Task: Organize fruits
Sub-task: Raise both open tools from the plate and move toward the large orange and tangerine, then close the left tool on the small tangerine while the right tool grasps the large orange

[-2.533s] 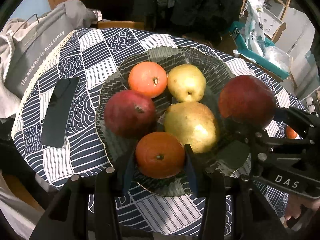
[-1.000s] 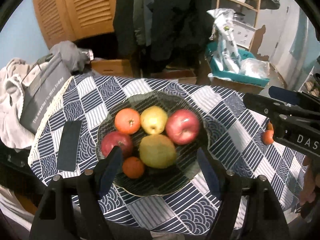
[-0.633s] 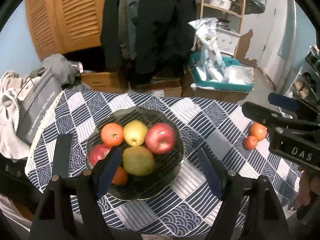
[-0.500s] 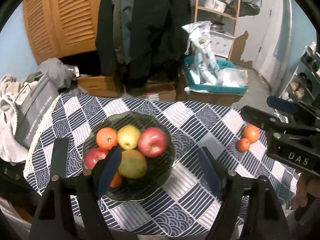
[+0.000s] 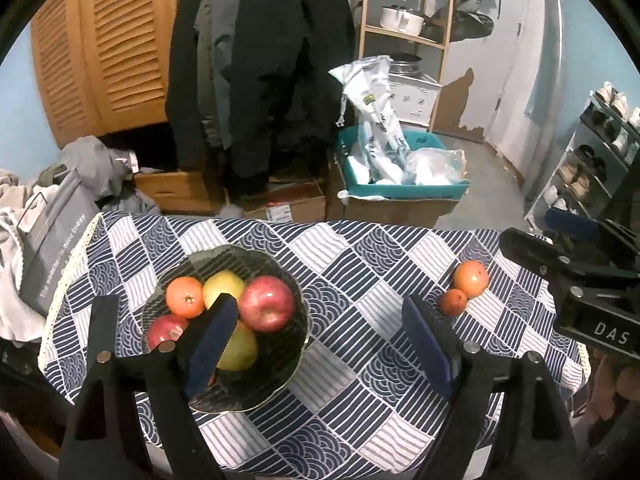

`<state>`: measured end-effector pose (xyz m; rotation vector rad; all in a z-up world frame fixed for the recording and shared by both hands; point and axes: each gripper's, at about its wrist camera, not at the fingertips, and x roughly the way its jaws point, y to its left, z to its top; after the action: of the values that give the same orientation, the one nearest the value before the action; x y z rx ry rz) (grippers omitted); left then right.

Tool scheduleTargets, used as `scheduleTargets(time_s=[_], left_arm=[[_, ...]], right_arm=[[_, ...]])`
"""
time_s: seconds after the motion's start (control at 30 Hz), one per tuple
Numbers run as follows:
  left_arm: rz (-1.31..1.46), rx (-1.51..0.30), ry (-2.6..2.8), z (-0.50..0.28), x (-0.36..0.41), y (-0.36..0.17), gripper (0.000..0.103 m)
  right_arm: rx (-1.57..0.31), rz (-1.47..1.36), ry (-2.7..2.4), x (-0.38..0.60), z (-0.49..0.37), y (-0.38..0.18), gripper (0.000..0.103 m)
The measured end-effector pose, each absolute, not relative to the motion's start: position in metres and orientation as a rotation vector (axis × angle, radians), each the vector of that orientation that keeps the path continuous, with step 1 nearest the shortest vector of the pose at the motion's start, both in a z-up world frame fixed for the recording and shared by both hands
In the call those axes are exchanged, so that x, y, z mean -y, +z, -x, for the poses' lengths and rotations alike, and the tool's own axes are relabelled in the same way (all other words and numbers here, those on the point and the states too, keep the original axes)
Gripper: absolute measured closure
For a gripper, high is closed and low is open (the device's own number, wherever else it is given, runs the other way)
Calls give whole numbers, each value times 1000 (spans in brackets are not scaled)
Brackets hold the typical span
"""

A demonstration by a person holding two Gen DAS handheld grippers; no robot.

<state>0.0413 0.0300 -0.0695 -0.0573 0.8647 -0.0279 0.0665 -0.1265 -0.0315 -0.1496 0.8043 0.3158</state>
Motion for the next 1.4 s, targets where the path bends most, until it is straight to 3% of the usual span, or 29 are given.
scheduleTargets(time_s=[1.4], left_arm=[[-37,-970,-126,-96,63,-106,18]], right_arm=[[-952,57,118,252,-85,-81,21]])
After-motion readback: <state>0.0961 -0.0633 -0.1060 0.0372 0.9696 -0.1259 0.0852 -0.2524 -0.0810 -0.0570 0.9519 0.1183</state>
